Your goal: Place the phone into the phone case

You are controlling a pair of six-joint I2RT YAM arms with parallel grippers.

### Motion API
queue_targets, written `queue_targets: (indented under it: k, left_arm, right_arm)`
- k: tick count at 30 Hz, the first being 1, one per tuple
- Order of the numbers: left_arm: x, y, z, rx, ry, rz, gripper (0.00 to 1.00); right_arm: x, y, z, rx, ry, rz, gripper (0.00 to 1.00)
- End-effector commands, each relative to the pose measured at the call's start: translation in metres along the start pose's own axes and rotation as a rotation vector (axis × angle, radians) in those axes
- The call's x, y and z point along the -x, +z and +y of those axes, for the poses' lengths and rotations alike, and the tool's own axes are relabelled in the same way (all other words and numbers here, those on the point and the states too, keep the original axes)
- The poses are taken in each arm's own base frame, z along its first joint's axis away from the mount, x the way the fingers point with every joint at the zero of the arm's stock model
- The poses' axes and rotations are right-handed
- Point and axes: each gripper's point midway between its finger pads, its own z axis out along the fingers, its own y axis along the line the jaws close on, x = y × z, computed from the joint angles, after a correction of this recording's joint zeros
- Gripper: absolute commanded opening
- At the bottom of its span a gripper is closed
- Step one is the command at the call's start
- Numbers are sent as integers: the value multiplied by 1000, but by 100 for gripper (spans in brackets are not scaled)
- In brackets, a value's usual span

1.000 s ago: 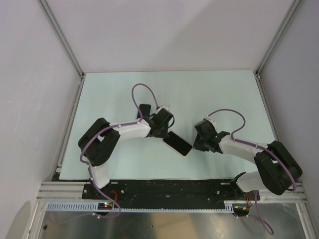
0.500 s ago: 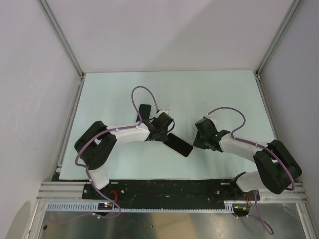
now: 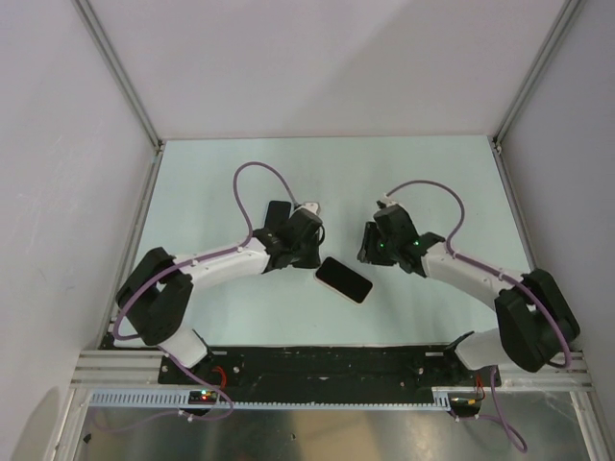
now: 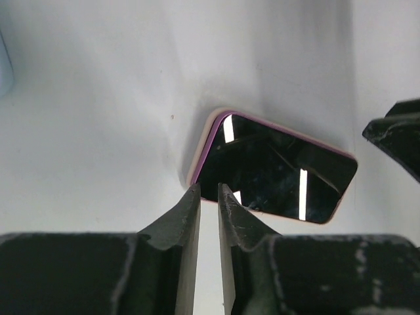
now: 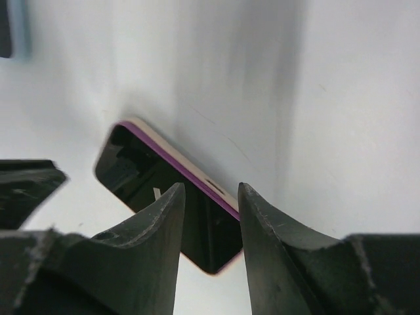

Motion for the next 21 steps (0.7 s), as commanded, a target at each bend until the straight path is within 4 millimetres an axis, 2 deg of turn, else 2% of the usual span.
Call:
queue_targets:
  k: [1,6,9,14,21]
  left_arm:
    - [-8,-1,3,-13,-3,20,19]
    - [-11,2,6,-7,10,31,15]
    - [-15,5,5,-9,15,48,14]
    - [-21,12,7,-4,24,74,14]
    - [-25,20,6,-4,28,92,13]
  right_arm:
    - [23,4,42,92,-148,-18,44]
    - [25,21,65,138,-237,17,44]
    - [19,36,74,171,-273,66,44]
    - [7,52,83,200,-314,121,44]
    - [-1,59,87,208,-322,138,45]
